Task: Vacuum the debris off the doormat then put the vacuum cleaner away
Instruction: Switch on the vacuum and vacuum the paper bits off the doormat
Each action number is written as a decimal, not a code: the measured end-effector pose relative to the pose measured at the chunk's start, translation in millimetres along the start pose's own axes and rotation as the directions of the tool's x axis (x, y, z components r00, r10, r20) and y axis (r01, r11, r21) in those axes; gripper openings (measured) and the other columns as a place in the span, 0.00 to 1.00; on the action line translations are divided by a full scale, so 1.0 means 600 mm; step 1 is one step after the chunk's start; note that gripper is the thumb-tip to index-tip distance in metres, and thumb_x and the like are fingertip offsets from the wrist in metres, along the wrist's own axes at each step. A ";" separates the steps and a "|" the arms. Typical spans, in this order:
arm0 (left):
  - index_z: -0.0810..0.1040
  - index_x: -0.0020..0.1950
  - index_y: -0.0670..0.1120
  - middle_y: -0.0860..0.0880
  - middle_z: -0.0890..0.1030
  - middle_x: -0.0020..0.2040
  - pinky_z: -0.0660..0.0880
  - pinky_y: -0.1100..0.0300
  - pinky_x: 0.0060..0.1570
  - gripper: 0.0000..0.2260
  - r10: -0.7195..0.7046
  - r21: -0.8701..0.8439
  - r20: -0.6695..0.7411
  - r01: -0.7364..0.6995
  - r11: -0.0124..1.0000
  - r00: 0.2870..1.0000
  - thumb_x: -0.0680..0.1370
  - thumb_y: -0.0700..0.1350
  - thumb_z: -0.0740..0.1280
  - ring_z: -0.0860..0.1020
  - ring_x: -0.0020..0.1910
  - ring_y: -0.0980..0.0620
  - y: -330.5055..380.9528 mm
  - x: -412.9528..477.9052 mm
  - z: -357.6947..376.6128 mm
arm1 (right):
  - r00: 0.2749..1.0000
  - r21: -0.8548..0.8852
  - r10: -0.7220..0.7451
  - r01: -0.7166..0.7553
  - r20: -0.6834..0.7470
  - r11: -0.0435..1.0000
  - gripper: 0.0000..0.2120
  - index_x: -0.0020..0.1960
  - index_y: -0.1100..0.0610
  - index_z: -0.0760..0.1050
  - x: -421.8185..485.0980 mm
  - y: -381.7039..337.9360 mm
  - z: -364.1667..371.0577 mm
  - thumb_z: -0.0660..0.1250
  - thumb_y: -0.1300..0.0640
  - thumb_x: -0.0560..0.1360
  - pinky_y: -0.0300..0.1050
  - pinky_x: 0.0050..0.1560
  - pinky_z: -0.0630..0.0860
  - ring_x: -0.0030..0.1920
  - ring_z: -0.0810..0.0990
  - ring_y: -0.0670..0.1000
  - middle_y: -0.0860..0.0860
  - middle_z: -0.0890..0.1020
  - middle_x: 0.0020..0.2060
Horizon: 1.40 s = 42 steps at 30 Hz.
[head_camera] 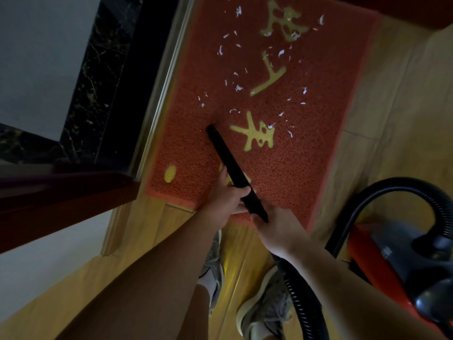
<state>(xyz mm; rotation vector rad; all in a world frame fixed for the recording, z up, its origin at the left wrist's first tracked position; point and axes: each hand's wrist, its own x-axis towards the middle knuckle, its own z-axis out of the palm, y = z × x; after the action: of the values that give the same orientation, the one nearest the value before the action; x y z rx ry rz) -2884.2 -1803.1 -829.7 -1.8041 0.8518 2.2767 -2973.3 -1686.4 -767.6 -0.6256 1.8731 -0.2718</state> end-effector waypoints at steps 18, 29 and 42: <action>0.58 0.81 0.61 0.41 0.80 0.65 0.84 0.43 0.47 0.41 -0.010 -0.076 -0.048 0.006 0.997 0.999 0.78 0.31 0.70 0.85 0.54 0.41 -0.022 -0.014 -0.007 | 0.998 -0.019 -0.041 0.042 0.041 0.999 0.12 0.64 0.50 0.73 -0.007 0.009 0.010 0.59 0.50 0.83 0.38 0.22 0.67 0.23 0.74 0.45 0.49 0.80 0.32; 0.59 0.81 0.62 0.42 0.81 0.63 0.84 0.44 0.48 0.40 0.016 -0.010 0.002 -0.016 1.000 1.000 0.78 0.32 0.70 0.86 0.52 0.43 0.008 0.009 0.029 | 0.999 -0.001 -0.033 0.033 -0.014 0.999 0.11 0.64 0.49 0.73 0.006 0.017 -0.024 0.58 0.51 0.83 0.40 0.24 0.68 0.25 0.75 0.46 0.49 0.79 0.32; 0.58 0.81 0.60 0.45 0.80 0.63 0.84 0.49 0.44 0.39 0.028 -0.022 -0.039 -0.028 0.999 0.999 0.79 0.32 0.69 0.85 0.52 0.44 0.035 0.022 0.005 | 1.000 0.020 -0.030 0.029 0.007 0.999 0.12 0.64 0.51 0.73 0.029 -0.014 -0.024 0.59 0.49 0.83 0.43 0.25 0.70 0.26 0.76 0.48 0.51 0.81 0.34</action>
<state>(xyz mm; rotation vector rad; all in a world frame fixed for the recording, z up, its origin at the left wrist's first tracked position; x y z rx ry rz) -2899.4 -1822.7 -834.0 -1.8637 0.8667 2.2839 -2988.9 -1704.5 -771.8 -0.6400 1.8527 -0.3067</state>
